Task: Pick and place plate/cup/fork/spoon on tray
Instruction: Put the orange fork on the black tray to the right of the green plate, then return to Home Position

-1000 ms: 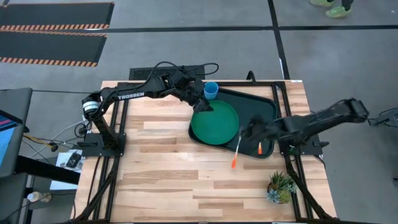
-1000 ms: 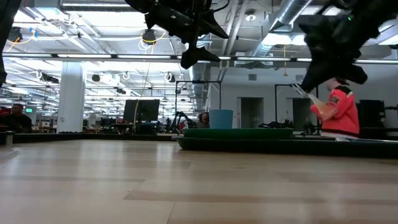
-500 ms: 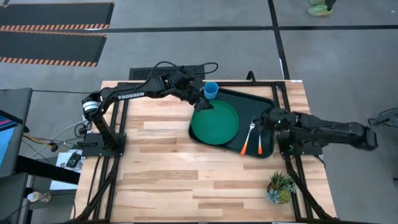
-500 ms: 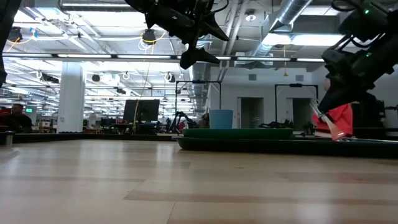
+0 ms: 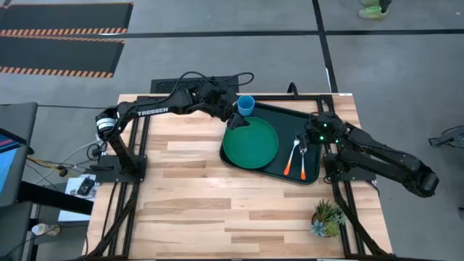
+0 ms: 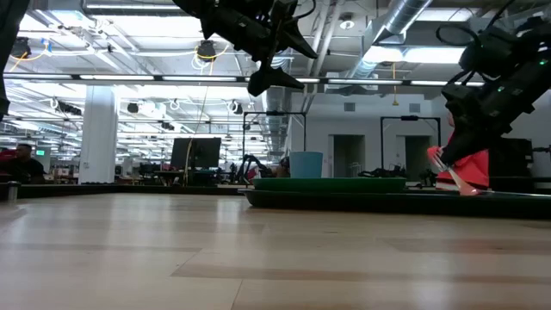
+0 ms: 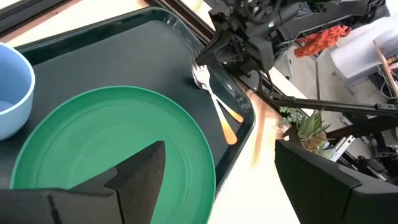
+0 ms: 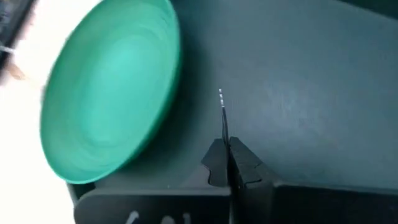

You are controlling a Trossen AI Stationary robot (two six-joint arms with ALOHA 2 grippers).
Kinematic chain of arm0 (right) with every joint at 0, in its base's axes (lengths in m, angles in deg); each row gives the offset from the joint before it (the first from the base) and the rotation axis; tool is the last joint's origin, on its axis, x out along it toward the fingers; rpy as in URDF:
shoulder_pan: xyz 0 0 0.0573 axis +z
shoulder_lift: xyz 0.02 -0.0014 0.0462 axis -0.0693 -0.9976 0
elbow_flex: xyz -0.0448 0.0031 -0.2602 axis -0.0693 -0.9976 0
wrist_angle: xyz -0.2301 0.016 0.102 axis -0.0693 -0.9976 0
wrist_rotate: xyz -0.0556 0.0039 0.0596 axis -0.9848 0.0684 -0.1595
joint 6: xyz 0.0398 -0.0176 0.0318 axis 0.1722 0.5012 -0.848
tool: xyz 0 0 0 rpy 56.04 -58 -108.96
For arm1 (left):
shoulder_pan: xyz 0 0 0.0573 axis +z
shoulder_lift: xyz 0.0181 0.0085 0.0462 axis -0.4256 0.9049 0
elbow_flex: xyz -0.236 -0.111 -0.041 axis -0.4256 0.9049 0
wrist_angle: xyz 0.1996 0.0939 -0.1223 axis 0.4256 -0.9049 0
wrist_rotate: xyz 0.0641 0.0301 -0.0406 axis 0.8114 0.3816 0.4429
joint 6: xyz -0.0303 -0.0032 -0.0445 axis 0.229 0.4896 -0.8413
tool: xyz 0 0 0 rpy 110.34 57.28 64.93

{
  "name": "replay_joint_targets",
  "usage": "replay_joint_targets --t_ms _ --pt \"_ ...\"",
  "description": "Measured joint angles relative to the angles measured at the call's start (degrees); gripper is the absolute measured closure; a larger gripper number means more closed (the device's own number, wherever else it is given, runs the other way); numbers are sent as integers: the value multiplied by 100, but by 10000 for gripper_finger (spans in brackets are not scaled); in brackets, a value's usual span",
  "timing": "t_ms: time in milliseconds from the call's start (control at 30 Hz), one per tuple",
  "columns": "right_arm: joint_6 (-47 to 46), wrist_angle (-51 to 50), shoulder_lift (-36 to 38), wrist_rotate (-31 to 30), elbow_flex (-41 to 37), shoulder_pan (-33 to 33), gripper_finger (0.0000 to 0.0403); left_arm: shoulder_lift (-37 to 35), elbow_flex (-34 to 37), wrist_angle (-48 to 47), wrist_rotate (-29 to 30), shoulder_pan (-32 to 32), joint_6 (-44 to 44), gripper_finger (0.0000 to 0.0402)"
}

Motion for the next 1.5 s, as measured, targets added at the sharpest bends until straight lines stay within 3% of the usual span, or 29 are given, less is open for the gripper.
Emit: replay_joint_targets --t_ms 633,967,1200,1367,1500 --pt "-160 628 -1490 -22 2 -122 381 0 0 -2 81 1 -4 117" --pt "-159 689 -1851 -202 2 -120 341 0 0 -2 81 0 48 117" --pt "-161 733 -1879 -343 10 -121 289 0 0 -4 79 2 57 117" --pt "-159 551 -1879 -343 329 -121 266 0 0 -4 81 0 57 117" --pt "-139 -393 -1885 -428 832 -120 267 0 0 -5 80 0 57 117"
